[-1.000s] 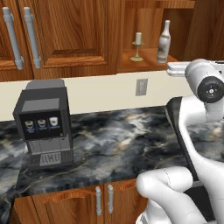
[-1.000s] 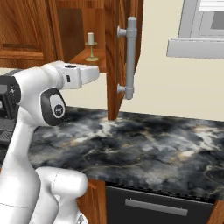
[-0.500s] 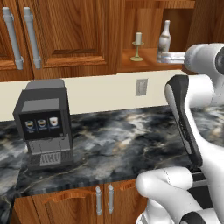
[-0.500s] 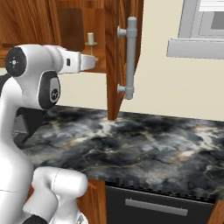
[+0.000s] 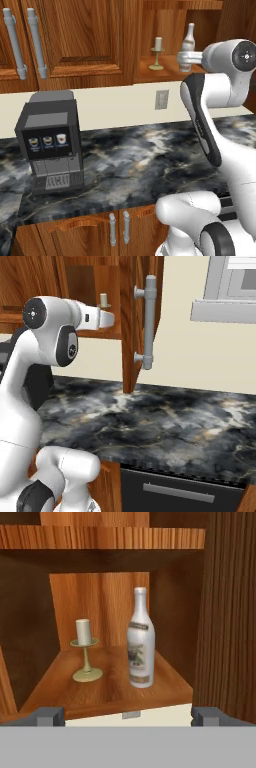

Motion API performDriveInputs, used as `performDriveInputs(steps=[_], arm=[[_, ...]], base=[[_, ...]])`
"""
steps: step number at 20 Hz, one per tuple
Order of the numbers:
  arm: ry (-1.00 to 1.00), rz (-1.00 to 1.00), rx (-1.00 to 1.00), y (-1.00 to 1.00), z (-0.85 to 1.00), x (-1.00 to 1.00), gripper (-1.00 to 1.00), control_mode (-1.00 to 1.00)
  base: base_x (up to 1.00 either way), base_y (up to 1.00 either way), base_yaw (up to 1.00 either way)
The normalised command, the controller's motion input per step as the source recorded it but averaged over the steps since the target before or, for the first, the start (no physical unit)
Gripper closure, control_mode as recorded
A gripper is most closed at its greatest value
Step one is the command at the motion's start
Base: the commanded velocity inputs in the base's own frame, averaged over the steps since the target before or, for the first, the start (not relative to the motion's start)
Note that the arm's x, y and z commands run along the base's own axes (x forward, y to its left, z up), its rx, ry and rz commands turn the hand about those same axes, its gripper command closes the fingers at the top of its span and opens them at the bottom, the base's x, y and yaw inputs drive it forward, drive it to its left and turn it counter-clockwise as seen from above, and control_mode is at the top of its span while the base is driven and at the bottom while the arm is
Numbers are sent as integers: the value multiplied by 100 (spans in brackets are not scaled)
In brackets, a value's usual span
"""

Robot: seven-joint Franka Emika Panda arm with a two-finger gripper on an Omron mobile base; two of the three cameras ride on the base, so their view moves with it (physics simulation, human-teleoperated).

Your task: Get the candle and the liquor from the cabinet and move them to the dining counter.

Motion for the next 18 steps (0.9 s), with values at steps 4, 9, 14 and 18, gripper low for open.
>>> performDriveInputs(steps=[4, 9, 14, 18], arm=[[0, 0, 1, -2, 0, 54, -100, -100], [0, 0, 0, -3, 0, 48, -100, -100], [0, 0, 0, 0, 0, 49, -100, -100], [0, 0, 0, -2, 0, 47, -100, -100]], base=[[0, 0, 0], [0, 0, 0], [0, 0, 0], [0, 0, 0]])
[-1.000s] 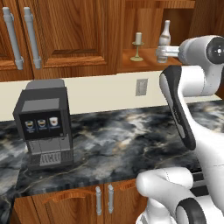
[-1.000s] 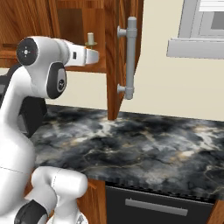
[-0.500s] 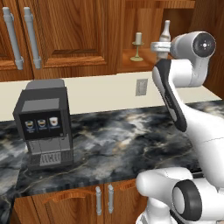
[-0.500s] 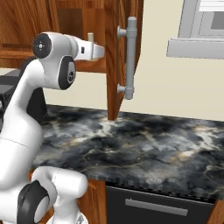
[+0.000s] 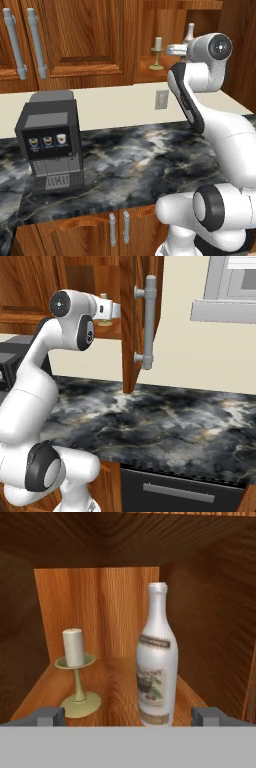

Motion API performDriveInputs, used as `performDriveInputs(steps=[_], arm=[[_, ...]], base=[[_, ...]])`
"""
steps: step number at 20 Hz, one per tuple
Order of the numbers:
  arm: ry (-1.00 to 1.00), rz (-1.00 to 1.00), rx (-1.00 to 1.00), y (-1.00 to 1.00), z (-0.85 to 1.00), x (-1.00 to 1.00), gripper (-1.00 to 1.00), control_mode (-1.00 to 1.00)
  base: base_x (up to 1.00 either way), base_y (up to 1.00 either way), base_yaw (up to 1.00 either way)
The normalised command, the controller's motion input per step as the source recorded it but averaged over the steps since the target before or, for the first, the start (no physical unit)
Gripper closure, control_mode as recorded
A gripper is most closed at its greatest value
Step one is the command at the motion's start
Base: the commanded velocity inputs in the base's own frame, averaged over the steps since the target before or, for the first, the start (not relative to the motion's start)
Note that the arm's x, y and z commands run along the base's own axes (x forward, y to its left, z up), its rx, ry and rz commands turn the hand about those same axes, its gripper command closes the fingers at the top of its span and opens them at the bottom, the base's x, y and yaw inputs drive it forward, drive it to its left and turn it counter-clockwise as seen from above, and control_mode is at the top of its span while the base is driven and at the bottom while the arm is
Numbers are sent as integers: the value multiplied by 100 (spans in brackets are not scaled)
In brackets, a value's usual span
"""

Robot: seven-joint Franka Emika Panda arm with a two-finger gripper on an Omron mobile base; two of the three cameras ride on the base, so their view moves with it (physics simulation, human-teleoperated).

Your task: Get the candle and the liquor from the cabinet and move them to the dining counter.

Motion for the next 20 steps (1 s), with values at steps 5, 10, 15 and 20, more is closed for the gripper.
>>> performDriveInputs(steps=[5, 10, 15, 20], arm=[[0, 0, 1, -9, 0, 49, -100, -100], [-2, 0, 1, -12, 0, 51, -100, -100], [-1, 0, 5, -28, 2, 29, -100, -100], [2, 0, 1, -20, 15, 1, -100, -100]], base=[[0, 0, 0], [0, 0, 0], [0, 0, 0], [0, 0, 0]])
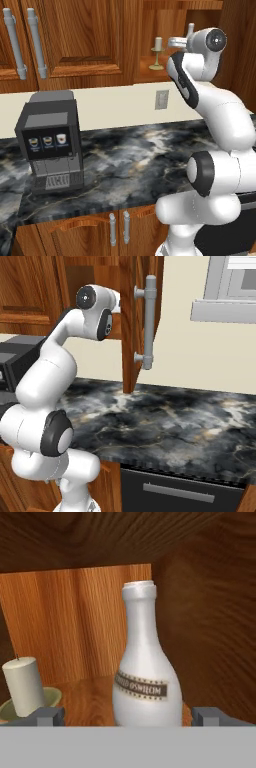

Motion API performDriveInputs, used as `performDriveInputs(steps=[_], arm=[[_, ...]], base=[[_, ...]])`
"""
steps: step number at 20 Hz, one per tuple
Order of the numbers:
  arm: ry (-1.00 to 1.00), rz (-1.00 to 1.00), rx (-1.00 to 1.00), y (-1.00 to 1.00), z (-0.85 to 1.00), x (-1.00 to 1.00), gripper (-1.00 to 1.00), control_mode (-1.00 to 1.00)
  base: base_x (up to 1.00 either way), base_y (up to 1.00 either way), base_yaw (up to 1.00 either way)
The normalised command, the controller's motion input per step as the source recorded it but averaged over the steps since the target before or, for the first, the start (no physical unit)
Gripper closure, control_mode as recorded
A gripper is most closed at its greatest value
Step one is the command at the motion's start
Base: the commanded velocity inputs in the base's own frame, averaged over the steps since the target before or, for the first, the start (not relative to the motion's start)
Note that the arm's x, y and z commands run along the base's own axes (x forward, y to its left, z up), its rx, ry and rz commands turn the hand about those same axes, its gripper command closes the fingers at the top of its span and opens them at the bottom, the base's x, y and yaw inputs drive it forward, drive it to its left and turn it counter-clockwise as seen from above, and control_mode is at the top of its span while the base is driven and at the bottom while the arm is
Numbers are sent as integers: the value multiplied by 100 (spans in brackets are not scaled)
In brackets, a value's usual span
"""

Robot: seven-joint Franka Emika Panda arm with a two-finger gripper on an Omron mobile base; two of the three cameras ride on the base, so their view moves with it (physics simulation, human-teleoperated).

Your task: Get the candle and the liquor from the cabinet and move them to the dining counter.

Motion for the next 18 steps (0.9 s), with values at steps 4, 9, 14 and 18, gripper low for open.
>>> performDriveInputs(steps=[4, 9, 14, 18], arm=[[2, 0, 0, -4, 15, 0, -100, -100], [3, 0, 0, 0, 17, 0, -100, -100], [5, 0, 0, 0, 24, 3, -100, -100], [5, 0, 0, 0, 24, 11, -100, -100]], base=[[0, 0, 0], [0, 0, 0], [0, 0, 0], [0, 0, 0]])
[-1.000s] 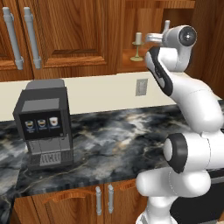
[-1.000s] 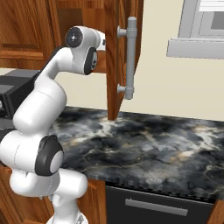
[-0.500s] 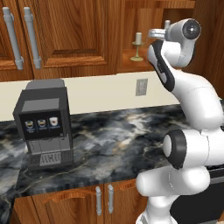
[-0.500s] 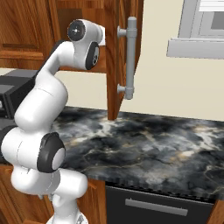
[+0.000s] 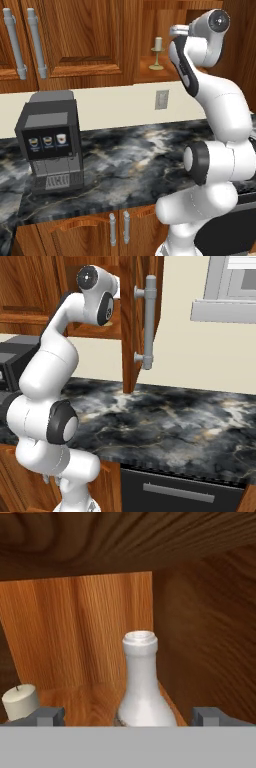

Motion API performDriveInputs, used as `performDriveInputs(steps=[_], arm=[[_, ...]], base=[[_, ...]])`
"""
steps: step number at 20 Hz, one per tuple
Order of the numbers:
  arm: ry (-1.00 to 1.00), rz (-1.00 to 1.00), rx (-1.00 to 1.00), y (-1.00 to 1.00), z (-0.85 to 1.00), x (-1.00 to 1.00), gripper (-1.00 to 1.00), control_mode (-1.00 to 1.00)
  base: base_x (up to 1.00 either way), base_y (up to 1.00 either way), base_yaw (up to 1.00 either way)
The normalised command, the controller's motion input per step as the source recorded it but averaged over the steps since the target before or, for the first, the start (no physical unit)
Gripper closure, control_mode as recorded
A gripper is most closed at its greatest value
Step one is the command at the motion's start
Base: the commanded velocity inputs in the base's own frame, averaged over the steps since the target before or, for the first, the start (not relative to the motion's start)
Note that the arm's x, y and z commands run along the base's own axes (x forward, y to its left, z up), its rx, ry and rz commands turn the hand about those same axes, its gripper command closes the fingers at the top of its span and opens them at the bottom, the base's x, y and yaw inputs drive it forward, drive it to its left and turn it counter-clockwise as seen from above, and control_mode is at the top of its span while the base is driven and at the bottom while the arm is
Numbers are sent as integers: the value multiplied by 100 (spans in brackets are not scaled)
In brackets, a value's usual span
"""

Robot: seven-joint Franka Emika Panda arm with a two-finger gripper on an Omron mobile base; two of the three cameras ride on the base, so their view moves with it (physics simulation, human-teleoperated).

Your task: Get the candle and the liquor from the cabinet and move them to the dining counter.

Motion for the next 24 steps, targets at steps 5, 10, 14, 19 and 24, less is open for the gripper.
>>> performDriveInputs(steps=[5, 10, 14, 19, 24], arm=[[5, 0, 0, 0, 13, 6, -100, -100], [2, 0, 0, 0, 2, 2, -100, -100], [0, 0, 0, 0, 0, 1, -100, -100], [0, 0, 0, 0, 0, 0, -100, -100], [0, 0, 0, 0, 0, 0, -100, -100]], base=[[0, 0, 0], [0, 0, 0], [0, 0, 0], [0, 0, 0], [0, 0, 0]])
